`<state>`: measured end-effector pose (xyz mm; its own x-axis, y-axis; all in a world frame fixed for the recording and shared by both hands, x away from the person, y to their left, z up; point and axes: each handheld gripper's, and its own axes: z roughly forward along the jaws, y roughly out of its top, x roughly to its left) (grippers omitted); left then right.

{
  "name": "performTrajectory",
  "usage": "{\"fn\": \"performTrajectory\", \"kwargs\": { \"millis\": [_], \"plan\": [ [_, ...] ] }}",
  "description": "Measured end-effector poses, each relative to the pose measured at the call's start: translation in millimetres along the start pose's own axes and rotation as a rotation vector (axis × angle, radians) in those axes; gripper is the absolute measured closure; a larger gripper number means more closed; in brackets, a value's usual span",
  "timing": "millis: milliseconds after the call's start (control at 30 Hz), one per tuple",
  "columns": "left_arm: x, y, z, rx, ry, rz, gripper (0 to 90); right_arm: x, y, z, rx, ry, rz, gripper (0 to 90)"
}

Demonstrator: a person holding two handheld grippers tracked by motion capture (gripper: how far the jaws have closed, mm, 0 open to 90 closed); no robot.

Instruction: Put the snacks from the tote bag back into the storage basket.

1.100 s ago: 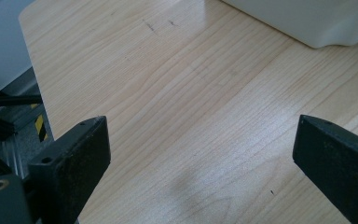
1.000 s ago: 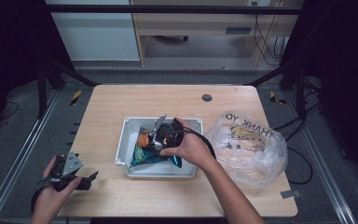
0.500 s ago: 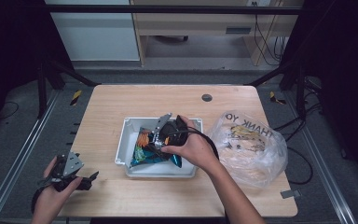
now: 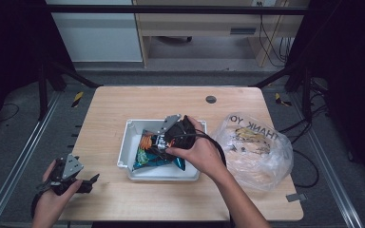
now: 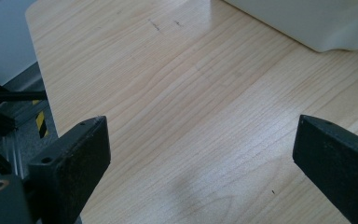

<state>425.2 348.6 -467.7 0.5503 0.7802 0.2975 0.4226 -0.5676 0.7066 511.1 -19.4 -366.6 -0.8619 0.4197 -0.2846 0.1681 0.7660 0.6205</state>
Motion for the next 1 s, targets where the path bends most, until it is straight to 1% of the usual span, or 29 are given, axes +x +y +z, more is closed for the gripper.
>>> {"fn": "performTrajectory", "kwargs": {
  "millis": [100,167,267,300,600,700,733,767,867,900,1000],
  "plan": [
    [-0.1,-0.4,-0.6,-0.009,0.005,-0.012,3.6,-0.9,-0.8,-1.8,-0.004,-0.014,0.008,7.2],
    [0.1,-0.7,-0.8,-0.007,0.006,-0.013,3.6,-1.1,-1.0,-2.4,0.000,-0.018,0.013,7.2],
    [1.1,-1.0,-1.1,-0.003,0.008,-0.012,3.6,-2.2,-1.6,-4.9,-0.009,-0.024,0.022,7.2],
    [1.3,-1.2,-1.0,-0.005,0.010,-0.019,3.6,-2.4,-1.6,-7.4,-0.015,-0.030,0.025,7.2],
    [2.3,-1.0,-0.5,-0.009,0.018,-0.030,3.6,-2.3,-3.7,-16.4,-0.027,-0.048,0.030,7.2],
    [1.7,-2.8,-1.1,-0.011,0.019,-0.042,3.6,-1.0,-5.2,-21.5,-0.038,-0.061,0.037,7.1],
    [1.7,-2.8,-1.1,-0.011,0.019,-0.042,3.6,-1.0,-5.2,-21.5,-0.038,-0.061,0.037,7.1],
    [1.5,-3.5,-2.1,-0.008,0.018,-0.041,3.6,1.1,-6.9,-24.7,-0.045,-0.073,0.049,7.0],
    [1.1,-4.5,-3.5,-0.007,0.021,-0.043,3.6,4.1,-9.5,-27.6,-0.053,-0.087,0.057,6.9],
    [0.8,-5.0,-3.5,-0.005,0.021,-0.047,3.6,5.4,-10.9,-28.2,-0.062,-0.089,0.070,6.9],
    [1.0,-5.5,-4.4,-0.002,0.025,-0.048,3.6,8.2,-12.5,-31.1,-0.070,-0.103,0.075,7.0]
  ]
}}
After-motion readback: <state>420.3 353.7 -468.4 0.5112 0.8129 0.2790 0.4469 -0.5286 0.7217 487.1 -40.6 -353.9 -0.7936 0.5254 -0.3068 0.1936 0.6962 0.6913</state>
